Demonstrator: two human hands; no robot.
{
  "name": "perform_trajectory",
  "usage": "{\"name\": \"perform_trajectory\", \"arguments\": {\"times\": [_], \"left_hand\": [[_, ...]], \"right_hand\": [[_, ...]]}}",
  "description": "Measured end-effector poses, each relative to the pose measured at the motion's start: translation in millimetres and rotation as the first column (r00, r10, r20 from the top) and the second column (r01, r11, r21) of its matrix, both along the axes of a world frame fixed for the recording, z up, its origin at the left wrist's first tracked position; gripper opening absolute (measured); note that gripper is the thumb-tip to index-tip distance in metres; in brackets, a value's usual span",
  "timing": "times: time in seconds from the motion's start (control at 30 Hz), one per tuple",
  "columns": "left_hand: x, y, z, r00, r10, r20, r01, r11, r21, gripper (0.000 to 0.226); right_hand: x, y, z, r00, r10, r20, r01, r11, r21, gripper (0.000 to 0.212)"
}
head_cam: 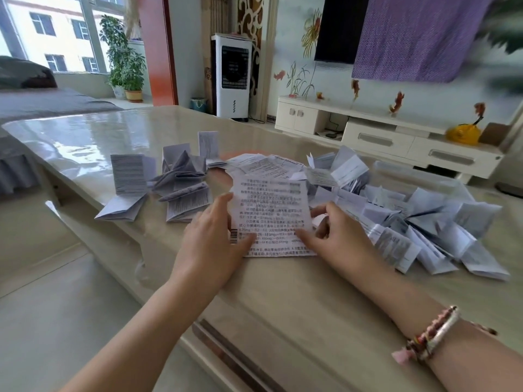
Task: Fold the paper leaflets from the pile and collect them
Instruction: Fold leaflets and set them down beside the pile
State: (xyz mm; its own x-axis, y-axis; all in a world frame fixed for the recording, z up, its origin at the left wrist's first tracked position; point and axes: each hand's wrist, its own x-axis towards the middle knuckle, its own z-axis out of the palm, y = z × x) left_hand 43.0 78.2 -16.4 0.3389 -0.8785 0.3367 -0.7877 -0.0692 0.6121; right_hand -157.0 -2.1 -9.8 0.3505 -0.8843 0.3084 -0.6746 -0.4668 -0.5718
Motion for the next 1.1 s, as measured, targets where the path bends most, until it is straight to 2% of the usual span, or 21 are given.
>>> {"name": "perform_trajectory", "arguments": {"times": [0.07, 0.13, 0.2, 0.27, 0.33, 0.4, 0.47, 0.53, 0.6, 0.73, 0.87, 0.93, 1.0, 1.1], "left_hand": [[0.0, 1.6, -0.6, 0.998, 0.020, 0.062, -0.021, 1.000, 0.005, 0.095], [1.5, 2.1, 0.0, 0.994, 0.012, 0.106, -0.013, 1.000, 0.007, 0.096], [4.0, 1.1, -2.9, 0.986, -0.044, 0.161, 0.044, 0.999, 0.002, 0.081], [7.4, -1.5, -7.8, 0.967, -0.128, 0.219, 0.141, 0.989, -0.044, 0.052], [8.9, -2.3, -11.0, 0.949, -0.199, 0.243, 0.217, 0.975, -0.050, 0.037], [10.5, -2.3, -11.9, 0.937, -0.250, 0.242, 0.259, 0.966, -0.005, 0.048], [13.0, -1.8, -10.7, 0.929, -0.279, 0.242, 0.278, 0.960, 0.039, 0.069], [15.3, -1.5, -9.3, 0.925, -0.296, 0.238, 0.293, 0.955, 0.049, 0.087], [16.3, -1.2, -7.0, 0.926, -0.306, 0.222, 0.304, 0.952, 0.044, 0.090], [17.4, 0.4, -2.9, 0.946, -0.269, 0.179, 0.280, 0.959, -0.037, 0.060], [18.0, 0.7, -0.2, 0.974, -0.224, 0.010, 0.224, 0.966, -0.129, 0.012], [15.5, 2.0, 2.4, 0.969, -0.232, -0.083, 0.217, 0.962, -0.164, 0.004], [12.4, 2.7, 3.8, 0.960, -0.230, -0.162, 0.199, 0.962, -0.185, 0.011], [11.4, -0.2, 0.2, 0.980, -0.154, -0.129, 0.142, 0.985, -0.100, 0.051]], "right_hand": [[-0.5, -1.4, -1.8, 0.995, -0.030, -0.096, 0.028, 0.999, -0.018, 0.046], [-1.5, -1.7, -2.2, 0.990, -0.030, -0.139, 0.017, 0.996, -0.091, 0.048], [-0.8, 1.4, -0.7, 0.987, 0.000, -0.161, -0.027, 0.986, -0.163, 0.040], [-0.2, 2.4, -0.8, 0.985, 0.058, -0.164, -0.098, 0.964, -0.248, 0.029], [-0.7, 4.3, -0.5, 0.977, 0.135, -0.168, -0.174, 0.954, -0.245, 0.028], [-0.9, 6.2, -1.3, 0.955, 0.220, -0.199, -0.257, 0.949, -0.183, 0.045], [-0.6, 7.8, -3.0, 0.930, 0.284, -0.235, -0.317, 0.941, -0.120, 0.063], [-1.3, 8.7, -3.0, 0.924, 0.303, -0.232, -0.326, 0.943, -0.066, 0.063], [-2.3, 8.9, -1.1, 0.927, 0.297, -0.228, -0.319, 0.946, -0.062, 0.050], [-2.2, 8.9, 2.0, 0.948, 0.263, -0.180, -0.289, 0.948, -0.137, 0.030], [-2.4, 8.0, 3.7, 0.973, 0.232, 0.005, -0.228, 0.960, -0.160, 0.004], [-2.1, 9.4, 7.7, 0.973, 0.189, 0.132, -0.178, 0.979, -0.096, 0.015], [-1.4, 8.1, 8.9, 0.968, 0.162, 0.191, -0.158, 0.987, -0.038, 0.022], [-0.8, 2.9, 4.4, 0.986, 0.111, 0.128, -0.106, 0.993, -0.045, 0.028]]}}
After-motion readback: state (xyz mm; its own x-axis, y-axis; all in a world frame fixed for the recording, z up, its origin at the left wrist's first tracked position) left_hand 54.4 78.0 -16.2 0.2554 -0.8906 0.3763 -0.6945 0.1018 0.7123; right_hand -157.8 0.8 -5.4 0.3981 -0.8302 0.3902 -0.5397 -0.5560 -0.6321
